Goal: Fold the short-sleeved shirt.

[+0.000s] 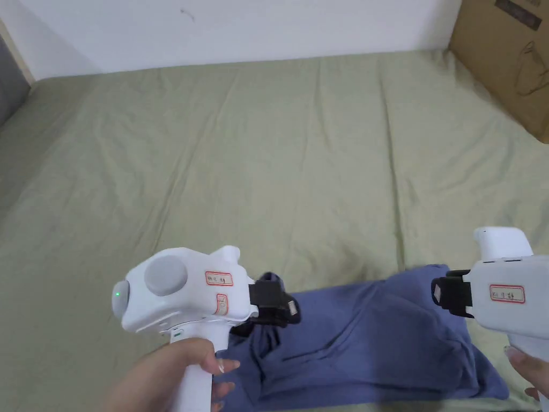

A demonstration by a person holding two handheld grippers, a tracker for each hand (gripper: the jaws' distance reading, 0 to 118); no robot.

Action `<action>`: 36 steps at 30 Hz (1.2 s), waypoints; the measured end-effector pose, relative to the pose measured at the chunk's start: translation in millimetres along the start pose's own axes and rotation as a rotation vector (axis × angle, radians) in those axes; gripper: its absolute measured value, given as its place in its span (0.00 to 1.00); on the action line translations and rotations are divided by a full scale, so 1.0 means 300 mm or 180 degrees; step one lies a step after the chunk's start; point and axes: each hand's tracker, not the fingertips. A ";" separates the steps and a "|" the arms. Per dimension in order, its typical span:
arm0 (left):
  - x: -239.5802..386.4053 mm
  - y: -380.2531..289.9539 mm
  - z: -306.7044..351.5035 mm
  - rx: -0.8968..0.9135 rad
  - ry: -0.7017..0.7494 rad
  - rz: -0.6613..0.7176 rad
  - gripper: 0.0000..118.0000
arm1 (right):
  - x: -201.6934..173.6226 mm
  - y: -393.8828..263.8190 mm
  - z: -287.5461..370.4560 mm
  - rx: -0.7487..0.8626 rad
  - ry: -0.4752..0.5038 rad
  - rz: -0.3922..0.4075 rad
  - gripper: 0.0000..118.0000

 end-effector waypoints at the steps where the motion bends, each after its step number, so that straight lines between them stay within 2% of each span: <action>1: -0.003 0.001 -0.014 -0.0056 -0.0083 0.0055 0.84 | 0.001 -0.001 0.000 -0.0002 0.0004 -0.0004 0.03; 2: 0.005 -0.003 -0.011 -0.0066 -0.0156 0.0069 0.89 | 0.001 -0.002 0.000 -0.0003 0.0010 -0.0004 0.03; 3: 0.009 -0.005 -0.002 -0.0030 -0.0198 0.0036 0.89 | 0.009 0.002 -0.005 -0.0003 0.0019 -0.0002 0.03; 4: 0.010 -0.007 0.016 0.0036 -0.0213 -0.0031 0.97 | 0.013 0.004 -0.009 -0.0003 0.0029 0.0006 0.03; 5: 0.011 -0.005 0.042 0.0123 -0.0207 -0.0115 0.98 | 0.013 0.004 -0.011 -0.0006 0.0036 0.0017 0.03; 8: 0.010 -0.005 0.130 0.0362 0.0133 -0.0411 0.97 | 0.006 0.006 -0.022 -0.0008 0.0058 0.0036 0.03; 9: 0.000 -0.006 0.160 0.0445 0.0251 -0.0506 0.93 | 0.005 0.007 -0.027 -0.0008 0.0071 0.0035 0.03; 10: 0.001 -0.011 0.191 0.0506 0.0337 -0.0549 0.83 | 0.003 0.009 -0.031 -0.0008 0.0082 0.0034 0.03; 12: -0.018 -0.009 0.211 0.0526 0.0411 -0.0535 0.16 | -0.006 0.010 -0.036 0.0004 0.0089 0.0023 0.03; 13: -0.031 -0.007 0.204 0.0517 0.0481 -0.0520 0.01 | -0.006 0.011 -0.038 0.0011 0.0086 0.0009 0.03; 19: -0.047 0.001 0.055 -0.0038 0.0153 -0.0405 0.01 | 0.001 0.014 -0.045 -0.0006 0.0122 -0.0031 0.03; 24: -0.043 -0.032 -0.169 -0.0700 0.0087 -0.0327 0.01 | 0.009 0.013 -0.037 -0.0016 0.0093 -0.0026 0.03; 26: -0.026 -0.069 -0.234 -0.0750 0.0177 -0.0352 0.01 | 0.014 0.012 -0.033 -0.0013 0.0089 -0.0030 0.03; 28: -0.008 -0.075 -0.232 -0.0646 0.0051 -0.0373 0.01 | 0.014 0.011 -0.028 -0.0021 0.0094 -0.0036 0.03; 34: -0.032 -0.062 -0.136 -0.0620 -0.0950 0.0031 0.01 | 0.012 0.004 -0.039 -0.0059 0.0099 -0.0014 0.03; 36: -0.042 -0.067 -0.076 -0.0535 -0.1048 -0.0022 0.01 | 0.007 0.001 -0.039 -0.0060 0.0117 -0.0018 0.03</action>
